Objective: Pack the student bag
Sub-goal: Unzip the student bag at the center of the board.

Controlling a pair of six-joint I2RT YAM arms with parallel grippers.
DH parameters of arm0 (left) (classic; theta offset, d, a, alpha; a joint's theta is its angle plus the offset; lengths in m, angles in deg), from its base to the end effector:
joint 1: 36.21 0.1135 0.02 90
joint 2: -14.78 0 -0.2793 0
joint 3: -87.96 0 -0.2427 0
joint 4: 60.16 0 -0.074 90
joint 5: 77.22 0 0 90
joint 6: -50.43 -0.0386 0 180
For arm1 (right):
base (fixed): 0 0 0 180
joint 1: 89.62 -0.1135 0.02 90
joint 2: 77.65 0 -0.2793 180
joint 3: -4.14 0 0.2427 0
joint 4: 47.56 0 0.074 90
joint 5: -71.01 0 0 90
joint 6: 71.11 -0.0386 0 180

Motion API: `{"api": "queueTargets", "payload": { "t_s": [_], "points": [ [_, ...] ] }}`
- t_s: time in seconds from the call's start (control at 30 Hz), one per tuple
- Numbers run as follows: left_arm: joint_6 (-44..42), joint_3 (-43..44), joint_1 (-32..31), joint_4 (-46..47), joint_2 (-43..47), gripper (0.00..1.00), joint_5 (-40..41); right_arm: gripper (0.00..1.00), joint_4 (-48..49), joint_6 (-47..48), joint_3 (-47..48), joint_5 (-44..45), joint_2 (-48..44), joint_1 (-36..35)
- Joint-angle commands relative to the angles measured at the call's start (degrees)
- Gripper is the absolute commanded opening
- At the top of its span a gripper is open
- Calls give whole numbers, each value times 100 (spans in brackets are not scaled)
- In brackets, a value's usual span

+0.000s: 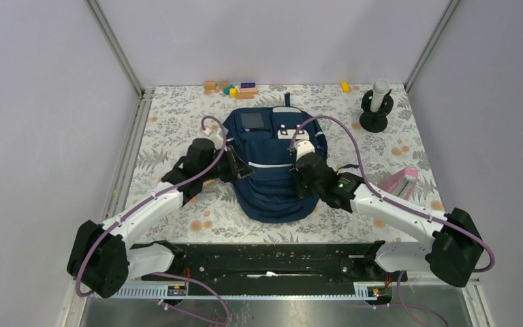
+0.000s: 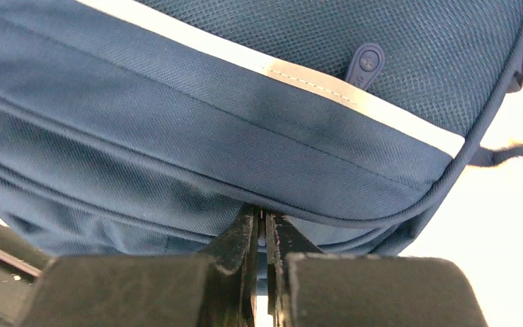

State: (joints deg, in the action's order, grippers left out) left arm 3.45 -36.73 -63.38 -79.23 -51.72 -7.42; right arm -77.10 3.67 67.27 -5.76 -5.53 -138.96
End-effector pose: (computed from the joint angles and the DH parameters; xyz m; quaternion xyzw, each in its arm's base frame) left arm 0.2091 -0.1223 0.2670 -0.0312 0.8576 -0.4063 0.3137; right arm 0.1769 0.1924 0.2719 -0.2147 0.8701 0.1426 0.4201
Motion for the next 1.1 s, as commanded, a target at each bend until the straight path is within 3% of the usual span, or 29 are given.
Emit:
{"api": "queueTargets", "payload": {
  "t_s": [0.0, 0.1, 0.13, 0.3, 0.4, 0.6, 0.9, 1.07],
  "points": [
    [239, 252, -673, 801, -288, 3, -665, 0, -192, 44, -79, 186, -382, 83],
    [123, 441, -683, 670, -315, 12, -655, 0, -359, 40, -153, 182, -550, 83],
    [14, 535, -679, 505, -272, 18, -617, 0, -401, 40, -199, 200, -628, 83],
    [-748, 976, -482, -669, -37, 70, -271, 0, -506, 55, -412, 259, -855, 91],
    [-1078, 1174, -29, -1143, -99, 82, -312, 0, -529, 57, -483, 267, -953, 92],
    [-1338, 1676, 629, -1319, -589, 84, -555, 0, -525, 48, -528, 226, -1000, 91],
    [-1091, 2286, 645, -1046, -1592, 62, -854, 0, -518, 32, -518, 144, -923, 91],
    [-1094, 2199, 589, -996, -1745, 59, -822, 0, -519, 13, -494, 138, -867, 89]
  ]
}}
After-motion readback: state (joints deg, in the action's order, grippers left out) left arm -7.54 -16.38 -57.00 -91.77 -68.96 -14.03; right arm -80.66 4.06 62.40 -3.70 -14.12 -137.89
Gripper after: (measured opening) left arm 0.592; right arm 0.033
